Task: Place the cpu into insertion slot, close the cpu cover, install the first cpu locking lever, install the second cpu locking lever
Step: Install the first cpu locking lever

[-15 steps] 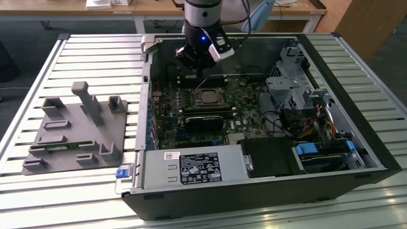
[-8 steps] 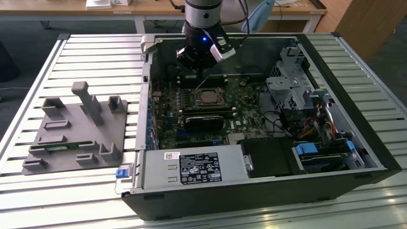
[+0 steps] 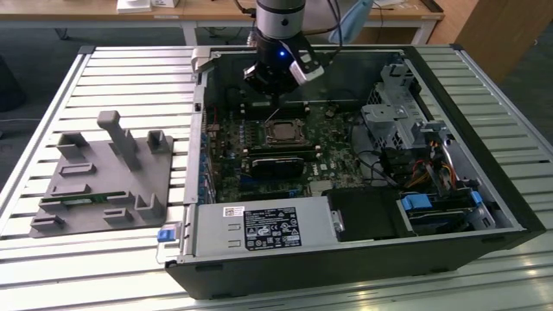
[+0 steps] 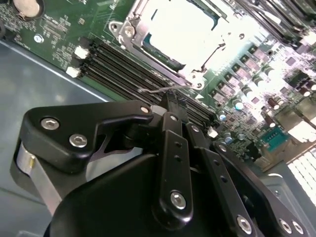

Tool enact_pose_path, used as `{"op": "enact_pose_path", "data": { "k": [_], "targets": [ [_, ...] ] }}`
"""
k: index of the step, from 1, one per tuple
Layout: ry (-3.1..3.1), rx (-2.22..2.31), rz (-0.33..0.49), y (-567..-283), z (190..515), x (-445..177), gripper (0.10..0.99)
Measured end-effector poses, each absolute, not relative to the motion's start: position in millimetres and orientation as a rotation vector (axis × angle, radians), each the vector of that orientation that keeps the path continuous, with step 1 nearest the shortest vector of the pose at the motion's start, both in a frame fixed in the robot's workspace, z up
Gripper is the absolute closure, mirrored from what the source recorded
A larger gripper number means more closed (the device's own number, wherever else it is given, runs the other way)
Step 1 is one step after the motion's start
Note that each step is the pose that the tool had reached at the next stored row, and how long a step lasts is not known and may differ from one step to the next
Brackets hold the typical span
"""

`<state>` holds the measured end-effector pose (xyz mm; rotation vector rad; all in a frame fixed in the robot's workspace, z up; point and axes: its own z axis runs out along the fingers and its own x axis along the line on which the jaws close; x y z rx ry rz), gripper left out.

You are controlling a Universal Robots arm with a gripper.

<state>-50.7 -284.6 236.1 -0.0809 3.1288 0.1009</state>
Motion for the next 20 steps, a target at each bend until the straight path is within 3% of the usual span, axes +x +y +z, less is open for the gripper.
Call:
{"op": "enact_pose_path", "data": {
  "k": [20],
  "targets": [
    [3.129, -0.067, 0.101, -284.2, 221.9, -24.4, 0.969]
  ]
}}
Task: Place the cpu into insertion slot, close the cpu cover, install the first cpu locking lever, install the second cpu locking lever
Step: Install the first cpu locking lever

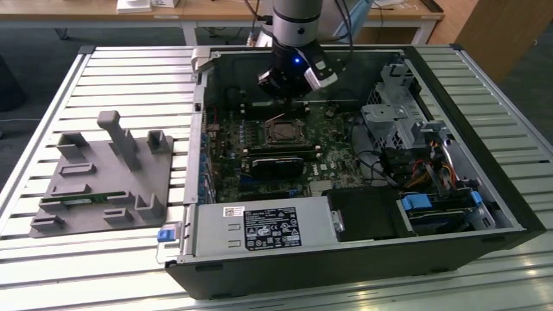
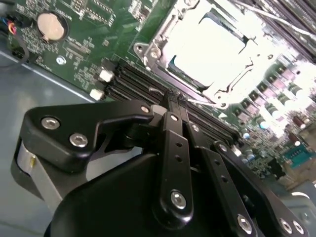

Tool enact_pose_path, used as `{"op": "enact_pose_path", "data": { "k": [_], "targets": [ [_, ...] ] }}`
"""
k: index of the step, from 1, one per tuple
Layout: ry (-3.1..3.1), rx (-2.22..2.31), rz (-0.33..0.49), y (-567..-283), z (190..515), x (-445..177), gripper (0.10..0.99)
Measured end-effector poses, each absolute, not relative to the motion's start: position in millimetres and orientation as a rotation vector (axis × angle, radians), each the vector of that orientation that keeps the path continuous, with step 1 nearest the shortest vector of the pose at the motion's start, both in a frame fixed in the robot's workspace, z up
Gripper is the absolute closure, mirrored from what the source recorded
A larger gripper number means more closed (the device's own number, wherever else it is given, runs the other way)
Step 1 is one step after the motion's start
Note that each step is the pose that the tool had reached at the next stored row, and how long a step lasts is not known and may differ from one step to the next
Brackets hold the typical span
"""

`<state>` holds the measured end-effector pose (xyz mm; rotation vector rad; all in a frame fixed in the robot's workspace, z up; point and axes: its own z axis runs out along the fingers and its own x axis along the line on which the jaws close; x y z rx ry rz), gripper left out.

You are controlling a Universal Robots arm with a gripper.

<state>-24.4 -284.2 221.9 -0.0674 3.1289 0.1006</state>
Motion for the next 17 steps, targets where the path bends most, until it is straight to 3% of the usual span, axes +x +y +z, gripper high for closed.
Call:
{"op": "enact_pose_path", "data": {
  "k": [17],
  "targets": [
    [3.130, -0.067, 0.101, -284.2, 197.1, -20.7, 0.969]
  ]
}}
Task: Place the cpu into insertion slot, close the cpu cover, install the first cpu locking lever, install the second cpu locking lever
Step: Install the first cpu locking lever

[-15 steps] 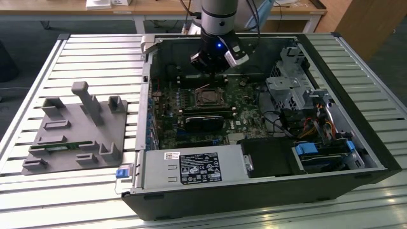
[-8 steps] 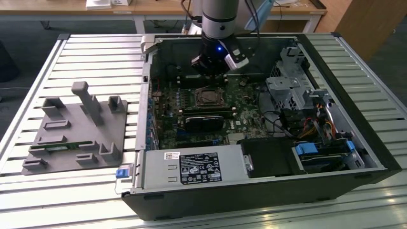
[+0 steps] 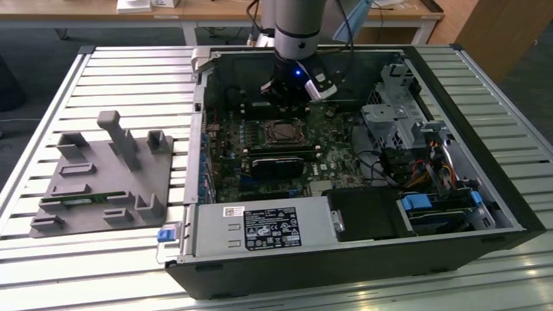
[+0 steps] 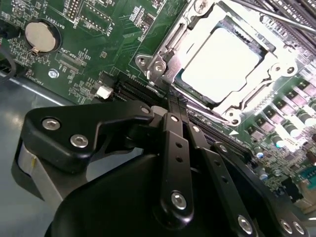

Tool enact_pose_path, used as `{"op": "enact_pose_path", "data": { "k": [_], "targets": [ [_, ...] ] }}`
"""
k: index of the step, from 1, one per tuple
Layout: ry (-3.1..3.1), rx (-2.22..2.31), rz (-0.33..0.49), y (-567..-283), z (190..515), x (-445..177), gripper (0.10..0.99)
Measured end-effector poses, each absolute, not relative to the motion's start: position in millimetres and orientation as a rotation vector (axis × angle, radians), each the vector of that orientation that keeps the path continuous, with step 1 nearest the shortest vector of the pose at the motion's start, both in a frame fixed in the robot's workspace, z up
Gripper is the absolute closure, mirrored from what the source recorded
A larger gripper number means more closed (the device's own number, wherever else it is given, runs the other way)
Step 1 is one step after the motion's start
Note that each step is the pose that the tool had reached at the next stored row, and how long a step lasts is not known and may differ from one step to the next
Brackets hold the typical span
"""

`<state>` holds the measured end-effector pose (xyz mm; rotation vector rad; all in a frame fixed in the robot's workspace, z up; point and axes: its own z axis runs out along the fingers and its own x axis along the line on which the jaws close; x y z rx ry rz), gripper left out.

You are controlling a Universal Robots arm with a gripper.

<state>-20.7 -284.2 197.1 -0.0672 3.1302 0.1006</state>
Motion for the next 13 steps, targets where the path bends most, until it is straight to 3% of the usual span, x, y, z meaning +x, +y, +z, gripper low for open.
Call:
{"op": "enact_pose_path", "data": {
  "k": [13],
  "targets": [
    [3.130, -0.067, 0.100, -284.2, 200.0, -20.7, 0.969]
  ]
}}
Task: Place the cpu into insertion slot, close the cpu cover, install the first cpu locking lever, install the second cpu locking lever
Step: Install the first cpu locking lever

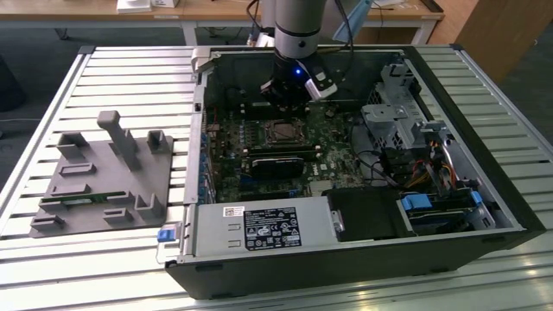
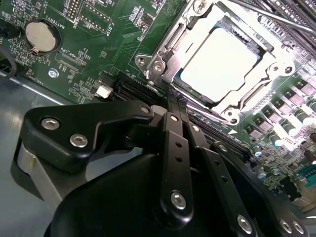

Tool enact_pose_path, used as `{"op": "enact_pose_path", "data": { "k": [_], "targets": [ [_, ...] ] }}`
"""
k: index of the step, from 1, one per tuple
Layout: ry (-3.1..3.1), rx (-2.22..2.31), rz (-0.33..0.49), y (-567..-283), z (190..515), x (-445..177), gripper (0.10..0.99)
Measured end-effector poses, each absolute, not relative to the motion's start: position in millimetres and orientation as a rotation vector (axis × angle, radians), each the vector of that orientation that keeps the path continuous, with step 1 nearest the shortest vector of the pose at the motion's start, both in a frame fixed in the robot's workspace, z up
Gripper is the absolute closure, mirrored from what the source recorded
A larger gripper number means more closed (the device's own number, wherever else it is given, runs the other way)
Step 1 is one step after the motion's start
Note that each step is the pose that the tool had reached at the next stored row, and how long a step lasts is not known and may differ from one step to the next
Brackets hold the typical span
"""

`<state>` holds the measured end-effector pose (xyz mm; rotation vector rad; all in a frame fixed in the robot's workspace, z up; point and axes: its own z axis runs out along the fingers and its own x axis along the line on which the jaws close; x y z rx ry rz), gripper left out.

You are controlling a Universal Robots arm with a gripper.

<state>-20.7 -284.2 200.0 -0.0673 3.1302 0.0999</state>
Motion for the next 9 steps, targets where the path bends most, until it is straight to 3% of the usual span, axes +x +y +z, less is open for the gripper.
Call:
{"op": "enact_pose_path", "data": {
  "k": [9],
  "targets": [
    [3.132, -0.067, 0.065, -284.1, 200.6, -20.6, 0.969]
  ]
}}
